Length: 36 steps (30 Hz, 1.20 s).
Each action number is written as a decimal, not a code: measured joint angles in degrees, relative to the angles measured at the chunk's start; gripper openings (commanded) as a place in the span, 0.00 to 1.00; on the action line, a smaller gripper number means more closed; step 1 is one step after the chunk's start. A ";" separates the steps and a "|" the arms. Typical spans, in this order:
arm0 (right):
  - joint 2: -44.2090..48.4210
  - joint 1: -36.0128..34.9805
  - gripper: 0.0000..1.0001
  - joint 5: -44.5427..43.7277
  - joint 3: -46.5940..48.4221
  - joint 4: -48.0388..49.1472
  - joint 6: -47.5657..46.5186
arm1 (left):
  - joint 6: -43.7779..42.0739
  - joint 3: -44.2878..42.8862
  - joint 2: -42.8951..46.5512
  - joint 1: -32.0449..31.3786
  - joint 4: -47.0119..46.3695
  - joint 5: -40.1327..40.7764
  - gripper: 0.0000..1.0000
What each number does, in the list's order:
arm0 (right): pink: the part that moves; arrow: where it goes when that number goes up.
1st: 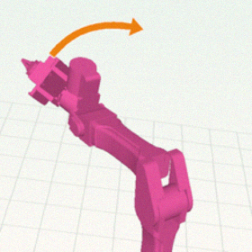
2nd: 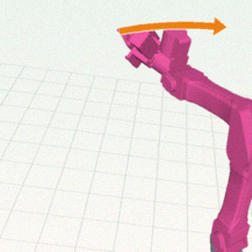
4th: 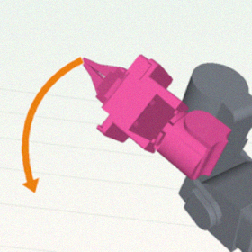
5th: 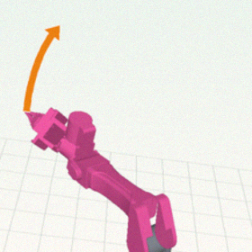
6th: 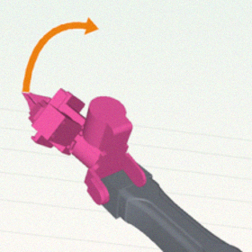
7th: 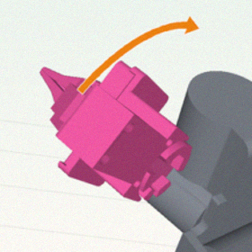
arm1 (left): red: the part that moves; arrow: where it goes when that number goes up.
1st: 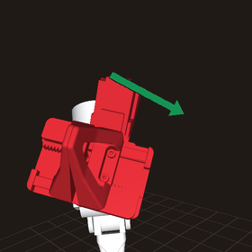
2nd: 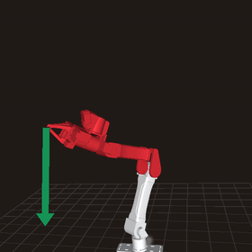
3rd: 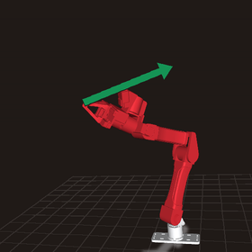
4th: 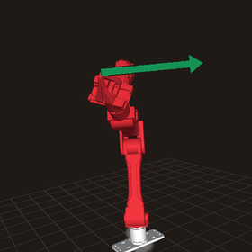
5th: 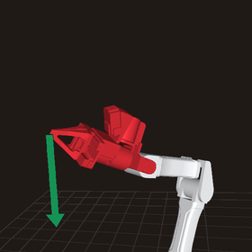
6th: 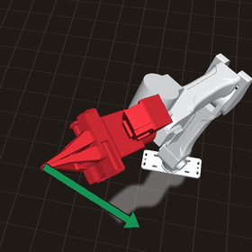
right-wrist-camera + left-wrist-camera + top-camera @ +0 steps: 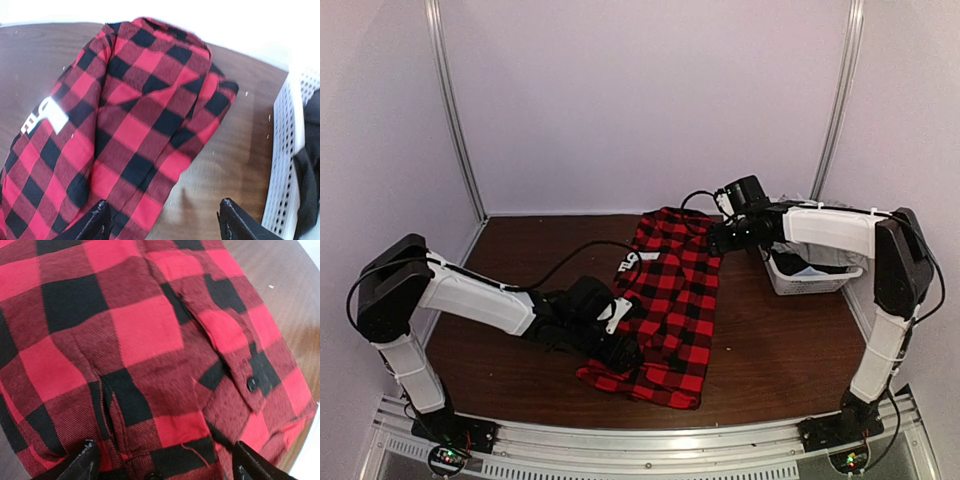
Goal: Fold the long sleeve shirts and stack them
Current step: Rotate the rectangle-folded shirt at the center of the board, then pick up the rectangle-folded shirt from the center of the board.
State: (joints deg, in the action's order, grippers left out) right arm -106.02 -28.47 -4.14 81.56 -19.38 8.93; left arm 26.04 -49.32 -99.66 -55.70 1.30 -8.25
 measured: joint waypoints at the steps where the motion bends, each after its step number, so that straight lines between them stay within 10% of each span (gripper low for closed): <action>1: 1.09 0.00 0.75 0.39 -1.51 -0.11 0.28 | 0.00 -0.50 -0.48 -0.70 -0.07 -0.31 0.92; 12: 13.29 0.00 0.74 7.10 -17.20 -0.37 2.86 | -3.28 -7.58 -4.37 -10.03 2.67 -4.00 0.98; 23: 28.68 -5.64 0.74 13.40 -33.46 0.26 4.68 | -16.85 0.39 11.15 -9.70 -1.31 1.62 0.98; 36: 29.35 -5.64 0.74 15.21 -35.17 1.36 6.08 | -33.79 7.39 10.91 -10.78 -1.70 -2.03 0.93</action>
State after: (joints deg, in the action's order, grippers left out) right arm -76.66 -34.11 11.07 46.39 -18.02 15.00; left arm -7.75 -41.93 -88.75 -66.48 -0.40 -10.28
